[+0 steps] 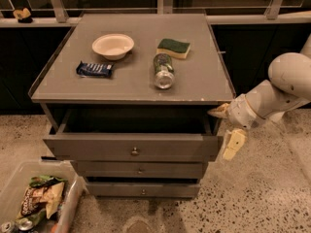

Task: Close top drawer

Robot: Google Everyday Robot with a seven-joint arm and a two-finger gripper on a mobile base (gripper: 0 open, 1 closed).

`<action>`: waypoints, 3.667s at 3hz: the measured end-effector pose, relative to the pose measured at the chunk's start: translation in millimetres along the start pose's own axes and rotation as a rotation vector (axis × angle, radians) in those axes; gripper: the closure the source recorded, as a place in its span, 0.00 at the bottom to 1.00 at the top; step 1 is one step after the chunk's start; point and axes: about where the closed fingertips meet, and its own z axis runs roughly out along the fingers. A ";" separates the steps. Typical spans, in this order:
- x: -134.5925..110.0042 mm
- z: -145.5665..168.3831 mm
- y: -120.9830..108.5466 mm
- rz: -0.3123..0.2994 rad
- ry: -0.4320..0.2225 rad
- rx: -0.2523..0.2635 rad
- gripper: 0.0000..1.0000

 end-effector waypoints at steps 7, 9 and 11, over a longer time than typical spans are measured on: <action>94.3 101.8 108.3 0.404 -0.121 -0.402 0.00; 81.5 98.9 108.1 0.366 -0.121 -0.372 0.00; 87.5 116.2 77.5 0.359 -0.231 -0.293 0.00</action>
Offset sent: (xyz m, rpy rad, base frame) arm -0.1123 0.0449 0.0996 -0.2215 -0.1927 -0.0060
